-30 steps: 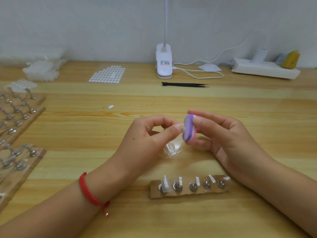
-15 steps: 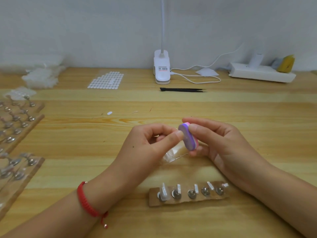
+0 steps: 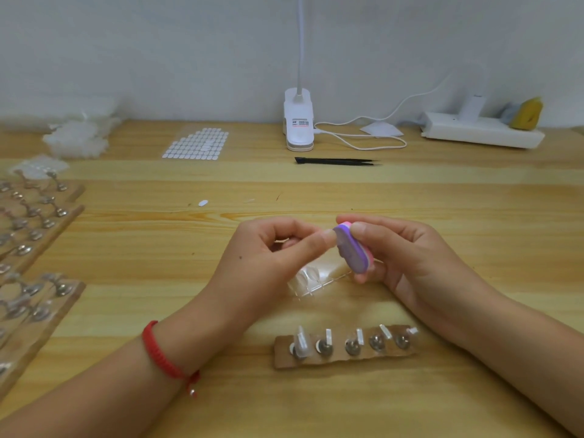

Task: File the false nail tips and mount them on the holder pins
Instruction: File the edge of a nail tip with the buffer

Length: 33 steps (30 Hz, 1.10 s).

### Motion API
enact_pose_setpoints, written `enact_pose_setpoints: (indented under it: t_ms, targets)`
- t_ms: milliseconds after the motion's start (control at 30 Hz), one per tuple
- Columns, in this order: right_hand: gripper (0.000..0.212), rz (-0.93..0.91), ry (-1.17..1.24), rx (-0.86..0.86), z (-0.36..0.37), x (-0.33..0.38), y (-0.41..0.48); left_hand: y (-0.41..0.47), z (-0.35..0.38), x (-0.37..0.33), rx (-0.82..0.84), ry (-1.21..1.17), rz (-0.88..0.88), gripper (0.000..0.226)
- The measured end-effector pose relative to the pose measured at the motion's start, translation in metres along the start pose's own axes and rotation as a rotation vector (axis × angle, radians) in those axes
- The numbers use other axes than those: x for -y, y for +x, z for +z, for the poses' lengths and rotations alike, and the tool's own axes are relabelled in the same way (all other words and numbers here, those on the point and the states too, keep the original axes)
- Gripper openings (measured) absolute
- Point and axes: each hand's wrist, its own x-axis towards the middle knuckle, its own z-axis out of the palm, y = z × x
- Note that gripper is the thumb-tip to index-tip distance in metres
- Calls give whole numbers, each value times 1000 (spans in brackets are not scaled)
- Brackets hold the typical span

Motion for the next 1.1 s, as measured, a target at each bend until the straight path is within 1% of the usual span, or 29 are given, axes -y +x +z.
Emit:
enact_pose_setpoints:
  t_ms: [67,133,233,267,400,433,500,567,600,700,800,867,967,1100]
  targets:
    - [21,4,-2,10,0,0,0,0,1,0,22,34,11,21]
    - [25,8,7,0,1,0,1,-1,3,-1,46,54,34,18]
    - [27,19,7,2,0,1,1,0,1,-1,-12,-2,24,32]
    - [26,21,4,8,0,1,1,0,0,-1,-16,-11,23,33]
    - [29,17,34,-1,0,0,2,-3,4,-4,115,43,63,16]
    - [30,20,63,-18,-2,0,3,-3,5,-4,106,35,65,16]
    - [31,27,127,-40,-4,0,4,0,2,-3,9,-25,47,19]
    - [33,31,134,-24,-5,0,3,2,-1,-3,-90,-88,30,20]
    - [34,31,113,-4,-5,0,3,2,-1,-3,-112,-94,31,22]
    - [30,22,61,38,-2,-1,1,3,-2,-3,-88,-73,51,21]
    - [31,12,100,4,-3,0,2,2,-2,-1,3,-19,26,19]
    - [32,13,119,-6,-4,0,3,2,-2,-1,-10,-36,32,17]
    - [32,3,66,28,-1,-1,2,2,-3,-1,-94,-100,23,18]
    - [32,-8,116,-20,-3,-2,3,1,0,-2,-8,-67,15,15]
